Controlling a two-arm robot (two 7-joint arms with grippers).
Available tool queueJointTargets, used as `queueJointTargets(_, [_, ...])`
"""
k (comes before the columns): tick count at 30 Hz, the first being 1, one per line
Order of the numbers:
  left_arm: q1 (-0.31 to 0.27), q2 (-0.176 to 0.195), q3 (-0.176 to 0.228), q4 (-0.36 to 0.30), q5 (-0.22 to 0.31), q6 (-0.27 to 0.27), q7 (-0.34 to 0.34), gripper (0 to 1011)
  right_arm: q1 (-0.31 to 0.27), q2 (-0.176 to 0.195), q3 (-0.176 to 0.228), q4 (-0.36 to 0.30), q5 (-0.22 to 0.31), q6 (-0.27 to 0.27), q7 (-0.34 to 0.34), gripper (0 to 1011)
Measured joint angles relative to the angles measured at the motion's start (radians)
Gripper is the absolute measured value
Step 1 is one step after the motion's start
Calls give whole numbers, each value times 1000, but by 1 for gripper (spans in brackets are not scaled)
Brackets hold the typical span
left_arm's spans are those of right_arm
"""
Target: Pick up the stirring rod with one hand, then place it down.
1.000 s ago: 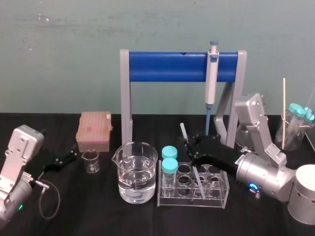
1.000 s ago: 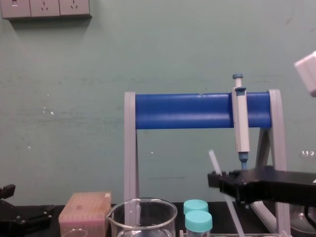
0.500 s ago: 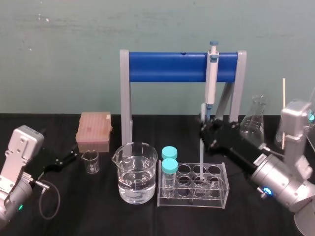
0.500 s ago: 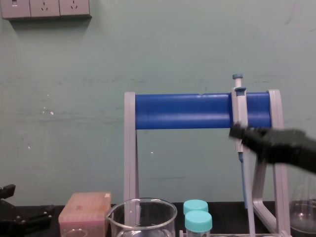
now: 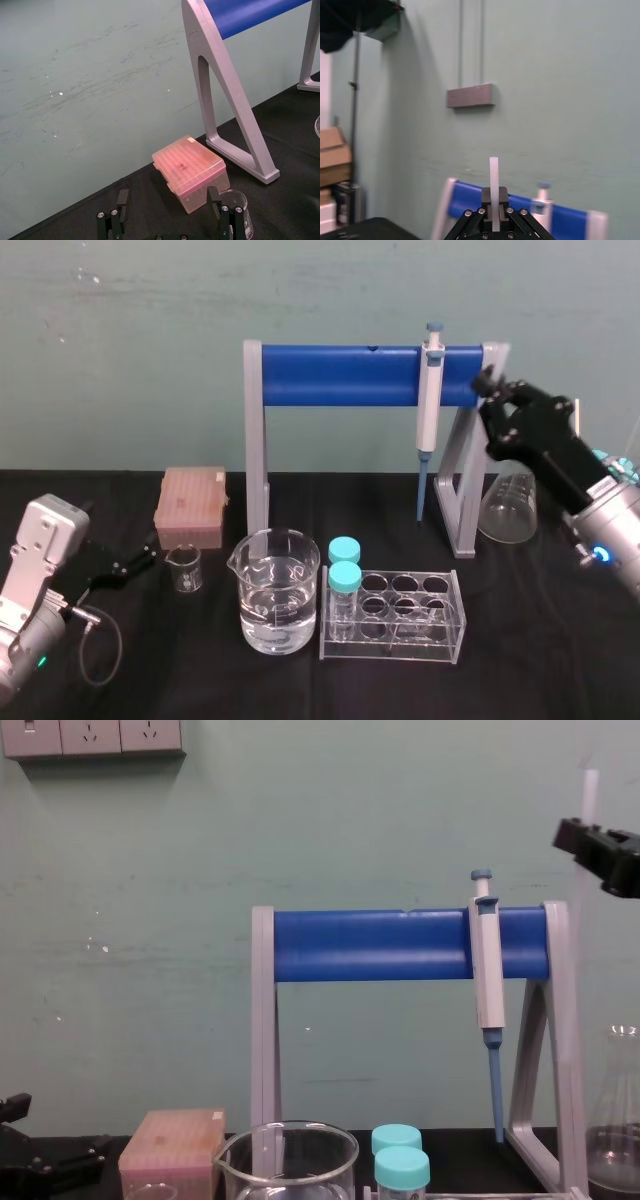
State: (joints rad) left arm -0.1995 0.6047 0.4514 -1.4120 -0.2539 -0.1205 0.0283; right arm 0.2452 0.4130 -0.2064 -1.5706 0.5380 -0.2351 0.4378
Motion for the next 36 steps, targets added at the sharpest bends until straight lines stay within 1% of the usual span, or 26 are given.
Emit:
queueJointTargets(3, [0, 0, 0, 0, 0, 0, 0, 1000, 8, -1, 21, 17, -28, 0, -22, 71])
queueJointTargets(13, [0, 0, 0, 0, 0, 0, 0, 1000, 11, -16, 45, 33, -68, 9, -35, 71])
queueJointTargets(23, [0, 0, 0, 0, 0, 0, 0, 1000, 12, -28, 51, 39, -84, 22, -27, 71])
queueJointTargets(36, [0, 0, 0, 0, 0, 0, 0, 1000, 8, -31, 58, 38, -91, 30, -20, 71])
